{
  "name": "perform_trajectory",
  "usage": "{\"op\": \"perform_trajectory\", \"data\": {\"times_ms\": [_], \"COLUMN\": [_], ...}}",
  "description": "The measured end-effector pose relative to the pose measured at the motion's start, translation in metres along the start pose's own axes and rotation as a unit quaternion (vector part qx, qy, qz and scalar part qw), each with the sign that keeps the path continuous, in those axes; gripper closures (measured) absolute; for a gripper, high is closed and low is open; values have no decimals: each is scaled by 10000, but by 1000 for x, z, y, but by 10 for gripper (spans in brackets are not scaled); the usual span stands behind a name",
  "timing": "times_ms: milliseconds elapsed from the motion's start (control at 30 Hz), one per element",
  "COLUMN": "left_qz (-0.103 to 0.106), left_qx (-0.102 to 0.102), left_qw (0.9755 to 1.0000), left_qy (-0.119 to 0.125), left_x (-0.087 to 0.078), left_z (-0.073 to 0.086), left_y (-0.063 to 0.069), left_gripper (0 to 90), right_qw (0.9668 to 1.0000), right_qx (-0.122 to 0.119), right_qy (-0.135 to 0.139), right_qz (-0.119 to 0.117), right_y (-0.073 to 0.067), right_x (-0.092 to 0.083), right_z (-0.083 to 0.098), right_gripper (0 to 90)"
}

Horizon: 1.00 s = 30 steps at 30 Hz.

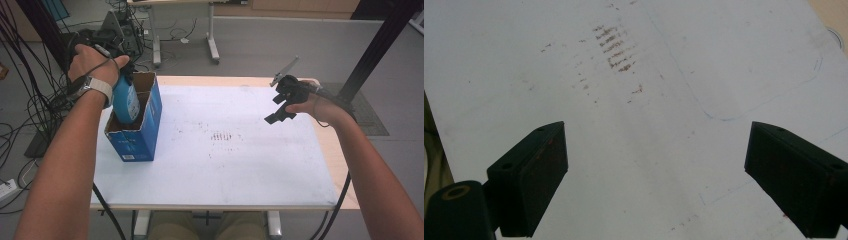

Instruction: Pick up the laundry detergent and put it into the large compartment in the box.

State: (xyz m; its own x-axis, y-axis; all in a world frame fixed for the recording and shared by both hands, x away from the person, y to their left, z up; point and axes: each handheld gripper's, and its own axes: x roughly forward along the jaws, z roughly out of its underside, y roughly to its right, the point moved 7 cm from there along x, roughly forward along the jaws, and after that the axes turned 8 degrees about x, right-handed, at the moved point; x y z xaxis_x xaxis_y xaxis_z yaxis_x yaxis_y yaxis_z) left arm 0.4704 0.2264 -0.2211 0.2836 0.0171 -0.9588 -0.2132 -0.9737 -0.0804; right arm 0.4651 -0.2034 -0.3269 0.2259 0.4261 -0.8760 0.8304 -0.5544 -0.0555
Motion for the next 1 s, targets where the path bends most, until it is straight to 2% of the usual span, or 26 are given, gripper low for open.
{"op": "perform_trajectory", "data": {"times_ms": [600, 767, 1000], "left_qz": [13, -41, 7], "left_qx": [-24, 4, -4], "left_qw": [10000, 10000, 10000], "left_qy": [-24, -32, -44], "left_x": [20, 23, 32], "left_z": [5, 6, 8], "left_y": [1, 1, 3], "left_gripper": [397, 398, 398], "right_qw": [10000, 10000, 10000], "right_qx": [-7, -2, 22], "right_qy": [-31, -29, -25], "right_qz": [-4, -11, -27], "right_y": [-1, -2, -2], "right_x": [2, 3, 4], "right_z": [0, 0, 1], "right_gripper": [100, 100, 100]}}
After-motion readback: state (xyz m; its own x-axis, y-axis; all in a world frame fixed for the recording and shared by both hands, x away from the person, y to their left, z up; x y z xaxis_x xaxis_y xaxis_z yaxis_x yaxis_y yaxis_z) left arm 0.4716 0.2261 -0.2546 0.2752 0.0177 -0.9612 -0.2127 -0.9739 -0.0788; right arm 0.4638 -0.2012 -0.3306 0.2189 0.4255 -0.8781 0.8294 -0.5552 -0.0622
